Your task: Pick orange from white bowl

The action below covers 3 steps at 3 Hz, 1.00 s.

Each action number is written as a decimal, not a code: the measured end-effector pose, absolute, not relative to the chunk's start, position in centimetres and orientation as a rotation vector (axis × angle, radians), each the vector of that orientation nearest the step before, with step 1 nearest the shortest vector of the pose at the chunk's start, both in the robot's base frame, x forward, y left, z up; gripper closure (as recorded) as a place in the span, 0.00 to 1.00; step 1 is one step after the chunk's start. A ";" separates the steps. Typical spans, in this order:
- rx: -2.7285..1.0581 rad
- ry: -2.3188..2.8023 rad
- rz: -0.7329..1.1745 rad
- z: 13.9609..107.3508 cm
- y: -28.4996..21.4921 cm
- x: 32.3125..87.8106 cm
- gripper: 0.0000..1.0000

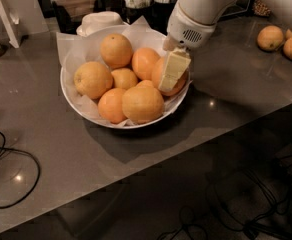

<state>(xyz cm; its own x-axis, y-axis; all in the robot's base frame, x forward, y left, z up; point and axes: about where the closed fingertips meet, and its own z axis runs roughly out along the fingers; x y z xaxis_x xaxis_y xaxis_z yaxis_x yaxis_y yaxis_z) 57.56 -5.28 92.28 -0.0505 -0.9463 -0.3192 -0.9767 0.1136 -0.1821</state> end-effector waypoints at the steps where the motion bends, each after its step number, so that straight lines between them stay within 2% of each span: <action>1: -1.837 2.062 0.068 92.3 -6.9 58.1 0.18; 2: -1.808 2.081 0.077 91.5 -7.6 57.9 0.17; 3: -1.808 2.081 0.077 91.7 -7.5 57.9 0.23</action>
Offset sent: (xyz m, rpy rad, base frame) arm 0.0019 -0.0403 -0.0260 0.0167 -0.0116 -0.1067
